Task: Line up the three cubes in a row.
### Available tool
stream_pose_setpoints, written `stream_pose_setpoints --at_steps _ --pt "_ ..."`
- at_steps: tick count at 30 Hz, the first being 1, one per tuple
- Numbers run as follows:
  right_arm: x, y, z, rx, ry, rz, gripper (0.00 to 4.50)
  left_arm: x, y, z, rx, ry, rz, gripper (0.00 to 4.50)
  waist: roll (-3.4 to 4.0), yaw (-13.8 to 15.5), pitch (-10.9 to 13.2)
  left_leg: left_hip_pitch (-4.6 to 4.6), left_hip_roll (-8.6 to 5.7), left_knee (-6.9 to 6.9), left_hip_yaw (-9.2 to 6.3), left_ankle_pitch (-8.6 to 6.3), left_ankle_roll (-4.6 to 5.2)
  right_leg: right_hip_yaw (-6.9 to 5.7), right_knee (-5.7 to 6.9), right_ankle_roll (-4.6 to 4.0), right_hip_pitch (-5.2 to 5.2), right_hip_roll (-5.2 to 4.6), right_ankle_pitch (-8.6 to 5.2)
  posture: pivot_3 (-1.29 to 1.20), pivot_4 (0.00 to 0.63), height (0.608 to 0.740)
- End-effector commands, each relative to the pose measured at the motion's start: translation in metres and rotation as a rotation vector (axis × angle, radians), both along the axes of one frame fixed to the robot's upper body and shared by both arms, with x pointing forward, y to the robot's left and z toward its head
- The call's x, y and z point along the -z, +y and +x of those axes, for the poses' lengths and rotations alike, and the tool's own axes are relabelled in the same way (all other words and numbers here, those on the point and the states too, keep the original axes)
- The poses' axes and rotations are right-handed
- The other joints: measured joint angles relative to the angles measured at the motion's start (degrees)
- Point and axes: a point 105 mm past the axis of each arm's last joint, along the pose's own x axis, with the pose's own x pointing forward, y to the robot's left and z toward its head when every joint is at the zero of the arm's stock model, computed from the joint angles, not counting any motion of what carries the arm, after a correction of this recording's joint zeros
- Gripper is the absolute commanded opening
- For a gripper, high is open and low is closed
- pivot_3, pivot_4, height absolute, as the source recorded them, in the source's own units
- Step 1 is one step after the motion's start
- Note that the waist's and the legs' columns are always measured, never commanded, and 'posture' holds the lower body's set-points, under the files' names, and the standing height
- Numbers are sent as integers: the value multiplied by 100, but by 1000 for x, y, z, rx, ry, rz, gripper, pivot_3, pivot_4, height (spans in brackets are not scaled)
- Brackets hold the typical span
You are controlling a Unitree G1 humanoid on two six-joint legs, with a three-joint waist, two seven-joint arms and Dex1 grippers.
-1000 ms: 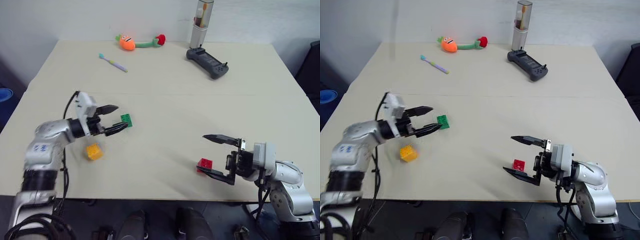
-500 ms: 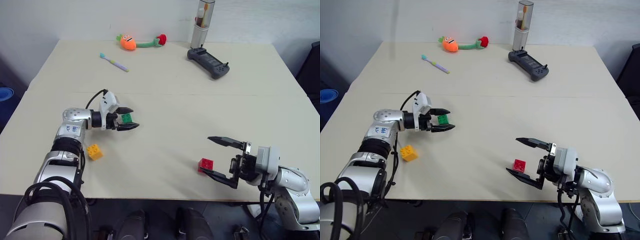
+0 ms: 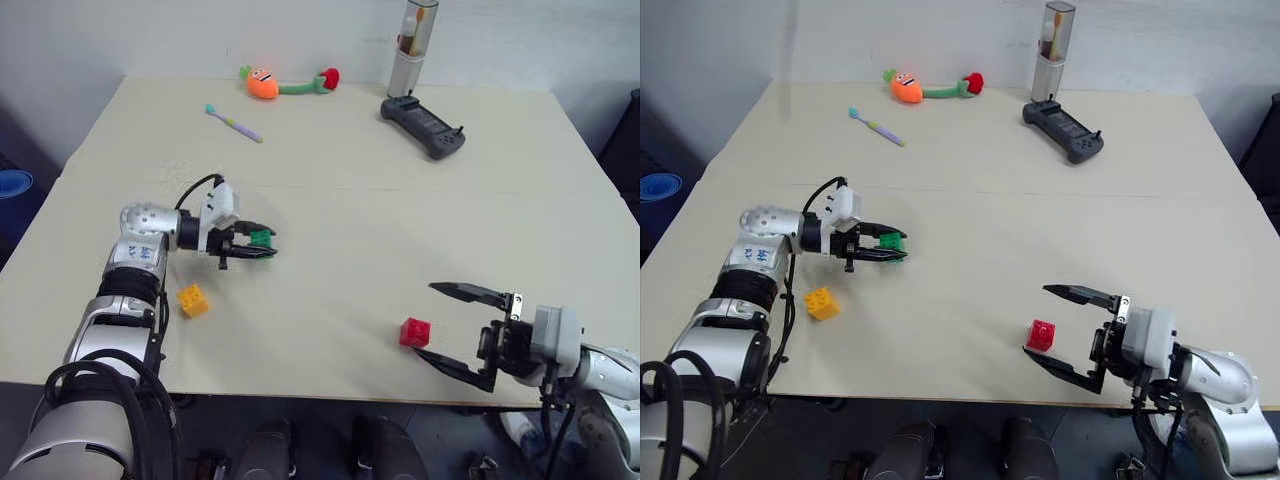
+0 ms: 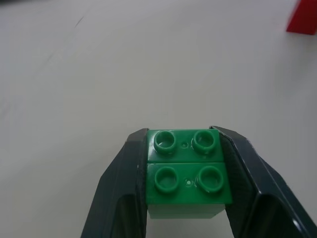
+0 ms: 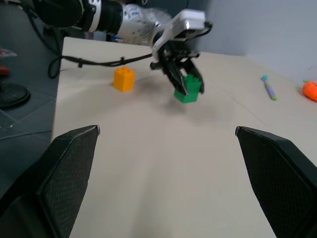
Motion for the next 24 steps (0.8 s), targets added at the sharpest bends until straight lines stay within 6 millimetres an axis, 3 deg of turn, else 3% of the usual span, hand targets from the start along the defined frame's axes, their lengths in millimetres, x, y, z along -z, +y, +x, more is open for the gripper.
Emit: stream_pose_setpoints --at_steps 1,4,11,18,24 --pt "-10 -14 -9 -16 -35 -91 4500 -10 -35 -39 220 -50 68 1517 1 -11 0 1 0 2 1 -2 3 10 -2 2 3 0 1 0 150 740" --pt "-15 -29 -6 38 -27 -102 4500 7 -48 -58 258 -49 167 1517 1 -52 0 8 2 8 2 -5 4 26 -4 4 11 3 2 0 150 740" --pt "-14 -18 -33 30 68 -84 4500 38 -66 -74 189 2 150 1517 4 -1 -2 11 22 13 -9 -1 -8 46 -12 -4 12 -3 2 0 150 740" --pt "-14 -9 -49 70 117 -71 4500 52 -77 -92 262 55 144 1517 5 4 -2 10 12 26 -16 -8 1 34 -17 -3 19 -37 2 0 150 740" --pt "-17 -4 -49 97 114 -57 4500 59 -100 -94 240 42 122 1517 5 9 -2 10 7 35 -20 -18 9 31 -19 -3 23 -43 2 0 150 740"
